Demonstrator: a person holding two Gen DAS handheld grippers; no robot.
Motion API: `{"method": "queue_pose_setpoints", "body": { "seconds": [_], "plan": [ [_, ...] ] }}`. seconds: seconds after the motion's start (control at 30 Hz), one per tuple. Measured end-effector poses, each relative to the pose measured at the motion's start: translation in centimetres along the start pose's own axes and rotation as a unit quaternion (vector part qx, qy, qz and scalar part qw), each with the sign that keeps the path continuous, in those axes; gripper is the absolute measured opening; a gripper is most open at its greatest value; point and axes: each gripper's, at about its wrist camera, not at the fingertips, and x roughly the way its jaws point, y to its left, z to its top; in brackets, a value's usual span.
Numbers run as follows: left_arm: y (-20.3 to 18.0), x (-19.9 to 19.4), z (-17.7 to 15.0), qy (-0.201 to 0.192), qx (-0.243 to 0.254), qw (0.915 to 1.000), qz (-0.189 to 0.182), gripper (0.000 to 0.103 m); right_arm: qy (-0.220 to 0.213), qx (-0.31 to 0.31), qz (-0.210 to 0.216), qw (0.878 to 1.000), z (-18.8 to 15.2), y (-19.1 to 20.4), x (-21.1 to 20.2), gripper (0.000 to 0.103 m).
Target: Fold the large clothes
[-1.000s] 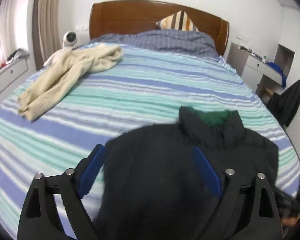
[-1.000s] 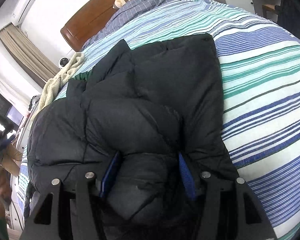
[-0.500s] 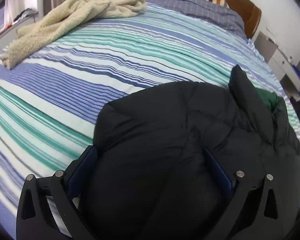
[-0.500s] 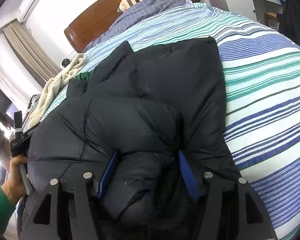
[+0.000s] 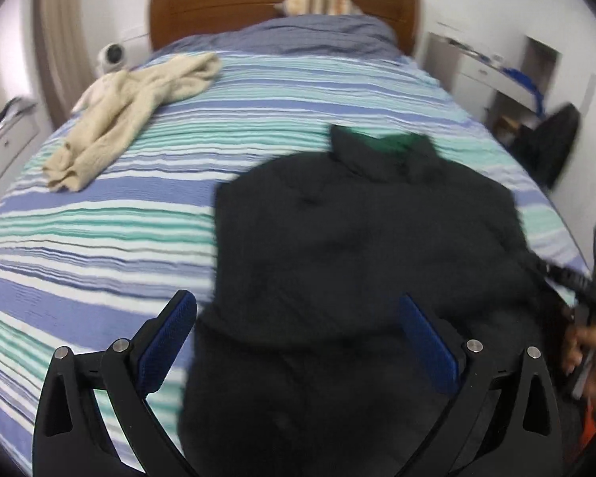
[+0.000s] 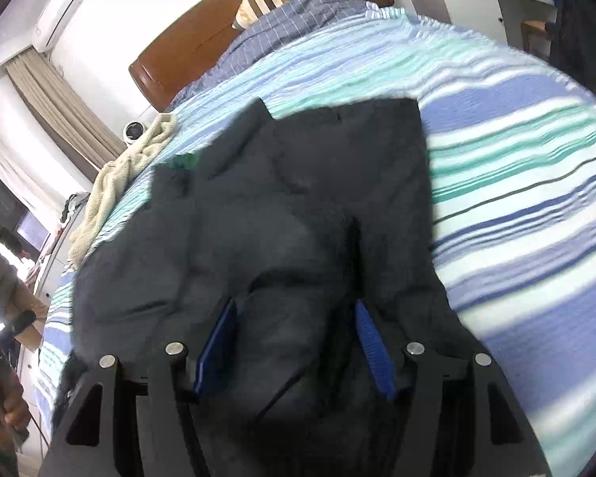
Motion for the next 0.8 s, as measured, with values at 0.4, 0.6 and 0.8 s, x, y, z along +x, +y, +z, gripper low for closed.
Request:
{"method": "queue_pose_setpoints", "body": {
  "seconds": [0.4,0.6,0.8],
  "plan": [
    [-10.2,2.1,-11.9,0.08,0.094,0.9922,-0.014,0.102,0.084,-0.093,-0.046,0.991,-11.1,4.6,-9.1,0.066],
    [-8.1,2.3,-11.7,0.056,0.035,0.9969,-0.043,0.102,0.046,0.039,0.063,0.996,-8.0,2.3,-8.3,0.066],
    [-7.8,2.6,-11.6,0.049,0.021,0.9976,-0.044,0.102,0.056,0.049,0.015,0.997,-1.6,2.4,-2.0,0.022]
  ]
}}
